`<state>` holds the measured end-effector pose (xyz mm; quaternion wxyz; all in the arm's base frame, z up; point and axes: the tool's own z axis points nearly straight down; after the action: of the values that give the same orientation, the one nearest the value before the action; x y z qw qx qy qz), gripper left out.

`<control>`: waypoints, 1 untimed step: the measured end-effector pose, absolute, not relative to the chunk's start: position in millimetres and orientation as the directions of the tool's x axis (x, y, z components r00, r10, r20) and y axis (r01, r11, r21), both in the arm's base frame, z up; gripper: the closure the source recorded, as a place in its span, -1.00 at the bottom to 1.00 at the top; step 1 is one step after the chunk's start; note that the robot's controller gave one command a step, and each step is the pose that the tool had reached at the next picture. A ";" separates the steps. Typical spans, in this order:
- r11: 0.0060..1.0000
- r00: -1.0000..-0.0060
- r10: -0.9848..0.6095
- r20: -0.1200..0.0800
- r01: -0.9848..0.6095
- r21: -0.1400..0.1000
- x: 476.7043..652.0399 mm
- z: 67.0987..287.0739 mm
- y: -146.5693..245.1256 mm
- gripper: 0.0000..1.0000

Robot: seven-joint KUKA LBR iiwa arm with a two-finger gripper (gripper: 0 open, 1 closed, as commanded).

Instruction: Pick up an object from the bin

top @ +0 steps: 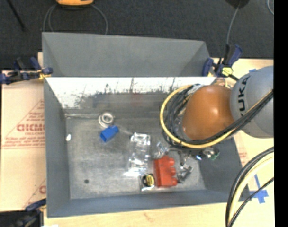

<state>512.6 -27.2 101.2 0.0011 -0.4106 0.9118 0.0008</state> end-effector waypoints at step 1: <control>0.455 -0.455 -0.890 -0.002 -0.890 -0.004 529.2 100.6 -33.1 -1.00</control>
Offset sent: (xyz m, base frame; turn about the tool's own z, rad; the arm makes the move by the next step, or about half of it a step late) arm 0.0155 -0.0055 -0.0009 -0.2545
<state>529.2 -33.1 100.6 0.0020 -0.5220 0.8529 -0.0009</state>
